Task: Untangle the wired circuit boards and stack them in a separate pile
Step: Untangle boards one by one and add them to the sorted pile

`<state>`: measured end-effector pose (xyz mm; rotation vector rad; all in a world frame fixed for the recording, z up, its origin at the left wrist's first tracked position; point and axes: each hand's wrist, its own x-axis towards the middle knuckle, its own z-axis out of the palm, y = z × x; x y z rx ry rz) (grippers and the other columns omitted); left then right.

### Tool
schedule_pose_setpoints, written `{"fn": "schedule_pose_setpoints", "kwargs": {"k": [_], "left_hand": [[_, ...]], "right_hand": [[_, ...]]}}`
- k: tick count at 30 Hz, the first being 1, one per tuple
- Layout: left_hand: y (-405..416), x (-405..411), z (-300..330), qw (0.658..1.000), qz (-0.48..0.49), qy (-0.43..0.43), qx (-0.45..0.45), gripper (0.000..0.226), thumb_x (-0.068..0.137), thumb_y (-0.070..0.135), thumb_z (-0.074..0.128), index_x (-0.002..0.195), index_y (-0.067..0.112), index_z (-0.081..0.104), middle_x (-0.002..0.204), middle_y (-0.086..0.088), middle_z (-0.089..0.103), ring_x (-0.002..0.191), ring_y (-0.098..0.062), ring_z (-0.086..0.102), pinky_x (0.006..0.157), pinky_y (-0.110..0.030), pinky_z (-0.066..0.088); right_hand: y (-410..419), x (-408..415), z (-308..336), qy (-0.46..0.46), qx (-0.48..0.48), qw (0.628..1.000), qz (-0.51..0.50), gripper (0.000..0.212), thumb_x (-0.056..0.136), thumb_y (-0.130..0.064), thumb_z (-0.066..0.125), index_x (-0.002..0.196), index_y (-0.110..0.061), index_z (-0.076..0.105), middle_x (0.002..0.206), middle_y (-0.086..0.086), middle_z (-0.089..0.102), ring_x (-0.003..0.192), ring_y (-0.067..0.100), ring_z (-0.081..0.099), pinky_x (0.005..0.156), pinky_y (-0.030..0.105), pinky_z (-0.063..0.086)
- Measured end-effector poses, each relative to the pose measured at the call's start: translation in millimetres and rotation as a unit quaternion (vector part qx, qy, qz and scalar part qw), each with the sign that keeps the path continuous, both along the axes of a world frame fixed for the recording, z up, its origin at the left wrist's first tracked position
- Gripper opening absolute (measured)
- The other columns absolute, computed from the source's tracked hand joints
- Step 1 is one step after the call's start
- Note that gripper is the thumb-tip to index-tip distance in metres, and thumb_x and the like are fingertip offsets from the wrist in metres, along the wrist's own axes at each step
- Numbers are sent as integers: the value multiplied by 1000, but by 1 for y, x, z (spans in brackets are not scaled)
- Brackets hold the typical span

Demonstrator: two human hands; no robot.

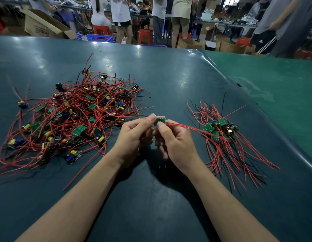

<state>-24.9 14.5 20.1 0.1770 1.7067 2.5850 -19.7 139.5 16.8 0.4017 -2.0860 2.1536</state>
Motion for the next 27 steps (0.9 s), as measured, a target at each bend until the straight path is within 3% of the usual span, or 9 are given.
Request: {"fn": "schedule_pose_setpoints", "kwargs": {"k": [2, 4, 8, 12, 15, 19, 23, 25, 27], "left_hand": [[0, -2, 0, 999, 41, 7, 8, 50, 82, 42, 64, 104, -3, 70, 60, -2, 42, 55, -15, 33, 57, -26, 30], [-3, -5, 2, 996, 87, 16, 32, 39, 84, 39, 60, 100, 6, 71, 54, 6, 39, 49, -8, 27, 52, -21, 25], [-10, -9, 3, 991, 118, -8, 60, 39, 86, 45, 58, 105, 12, 67, 59, 5, 41, 51, -10, 29, 56, -29, 19], [-3, -4, -4, 983, 147, 56, -90, 22, 92, 28, 62, 87, 10, 73, 56, 4, 46, 52, -10, 35, 54, -27, 22], [-1, -1, -13, 904, 230, 172, -317, 19, 92, 21, 66, 77, 13, 73, 58, 4, 62, 53, -18, 51, 54, -30, 45], [-11, 2, -11, 728, 311, 272, -546, 17, 85, 27, 63, 76, 16, 71, 64, 3, 63, 68, -27, 54, 69, -41, 43], [-37, -3, -5, 602, 435, 174, -647, 22, 86, 33, 63, 98, 18, 71, 91, -8, 65, 90, -32, 52, 76, -42, 33], [-50, -4, -3, 583, 439, 81, -679, 31, 86, 37, 63, 106, 15, 68, 101, -13, 62, 98, -35, 50, 81, -44, 34], [-57, -3, -4, 588, 406, -4, -699, 37, 87, 41, 60, 111, 13, 65, 109, -16, 60, 105, -37, 49, 87, -47, 35]], "right_hand": [[0, -2, -2, 25, 39, 998, -41, 38, 84, -46, 57, 61, -15, 54, 50, -2, 48, 41, 14, 41, 42, 24, 33], [3, -3, -2, 34, 38, 995, -80, 37, 81, -49, 56, 59, -20, 54, 50, -1, 48, 44, 16, 42, 44, 27, 34], [11, -6, 9, -10, -120, 974, -192, 32, 86, -33, 56, 57, -20, 53, 44, -5, 48, 34, 10, 40, 35, 15, 30], [32, -17, 16, -110, -330, 895, -279, 35, 98, -34, 52, 69, -16, 52, 48, -3, 45, 33, 10, 37, 36, 16, 24], [40, -22, 11, -176, -410, 853, -272, 33, 98, -43, 53, 78, -16, 53, 54, -3, 43, 34, 8, 36, 35, 15, 23], [40, -23, 8, -194, -382, 872, -239, 32, 100, -42, 47, 81, -17, 55, 47, -7, 43, 34, 9, 35, 35, 16, 23], [37, -26, 8, -183, -332, 897, -228, 31, 100, -38, 47, 82, -14, 56, 47, -5, 45, 34, 10, 36, 37, 15, 24], [34, -27, 6, -169, -306, 908, -232, 31, 100, -37, 48, 83, -13, 57, 47, -3, 46, 34, 11, 35, 37, 16, 23], [30, -27, 6, -157, -292, 914, -235, 33, 100, -39, 49, 83, -12, 57, 47, -2, 48, 33, 11, 35, 38, 16, 23]]}}
